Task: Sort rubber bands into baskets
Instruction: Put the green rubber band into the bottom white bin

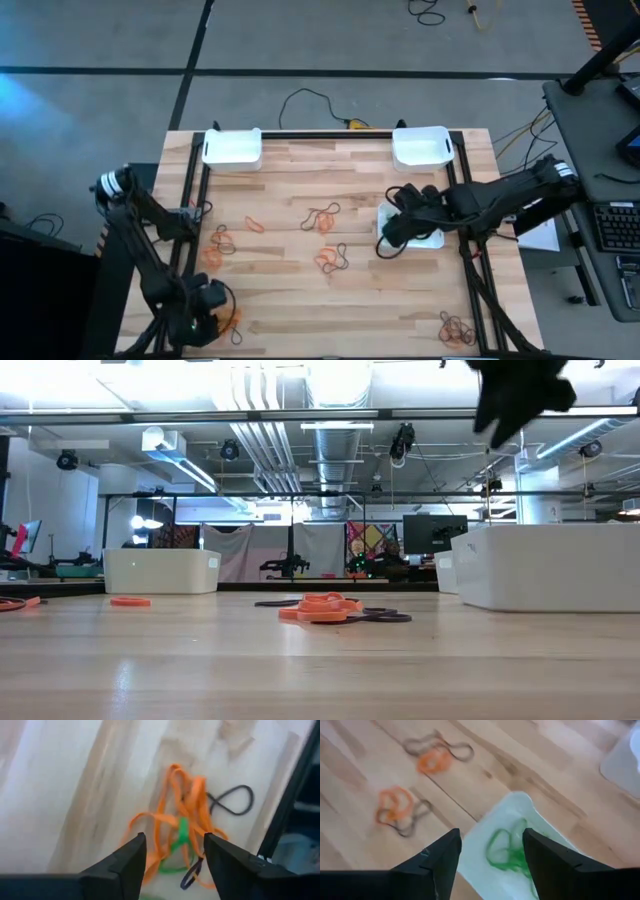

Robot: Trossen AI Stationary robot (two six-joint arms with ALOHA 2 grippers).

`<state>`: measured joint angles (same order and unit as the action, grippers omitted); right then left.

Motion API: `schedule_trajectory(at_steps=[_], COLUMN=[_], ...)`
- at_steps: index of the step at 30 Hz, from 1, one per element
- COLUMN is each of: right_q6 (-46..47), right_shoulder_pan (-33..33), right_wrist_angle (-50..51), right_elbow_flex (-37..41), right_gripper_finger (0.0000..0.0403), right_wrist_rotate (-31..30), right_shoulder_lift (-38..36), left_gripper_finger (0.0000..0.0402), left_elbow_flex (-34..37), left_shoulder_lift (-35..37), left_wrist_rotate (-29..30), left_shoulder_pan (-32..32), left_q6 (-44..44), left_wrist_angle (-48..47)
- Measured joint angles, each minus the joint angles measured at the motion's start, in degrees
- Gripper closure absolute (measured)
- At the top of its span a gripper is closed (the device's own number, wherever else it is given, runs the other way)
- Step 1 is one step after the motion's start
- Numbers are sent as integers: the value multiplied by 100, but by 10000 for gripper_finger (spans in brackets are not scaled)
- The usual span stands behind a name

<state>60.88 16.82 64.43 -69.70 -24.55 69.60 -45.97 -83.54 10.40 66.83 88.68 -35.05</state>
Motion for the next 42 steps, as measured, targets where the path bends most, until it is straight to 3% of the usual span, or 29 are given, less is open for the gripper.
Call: schedule_trajectory(at_steps=[4,16,28,33,37,42], right_q6=[3,-89,-245,-797,-1570,-2548], right_shoulder_pan=[213,428,428,428,430,504], right_wrist_angle=[2,95,14,-526,-1260,-2312], right_elbow_flex=[-318,-568,-579,-567,-493,-372], right_gripper_finger=[202,202,202,202,202,202], right_wrist_rotate=[-153,-263,-263,-419,-550,-541], right_shoulder_lift=[84,337,333,335,335,528], left_gripper_finger=[252,392,401,401,401,401], left_elbow_flex=[17,157,-175,-78,-15,186], left_shoulder_lift=[-181,-180,490,985,1162,1110], left_wrist_rotate=[51,60,-43,88,218,225], left_shoulder_pan=[0,-2,-256,-953,-1938,-3219], left_q6=[-677,-982,-940,-1581,-2513,-3657], left_wrist_angle=[9,661,-187,-246,-138,731])
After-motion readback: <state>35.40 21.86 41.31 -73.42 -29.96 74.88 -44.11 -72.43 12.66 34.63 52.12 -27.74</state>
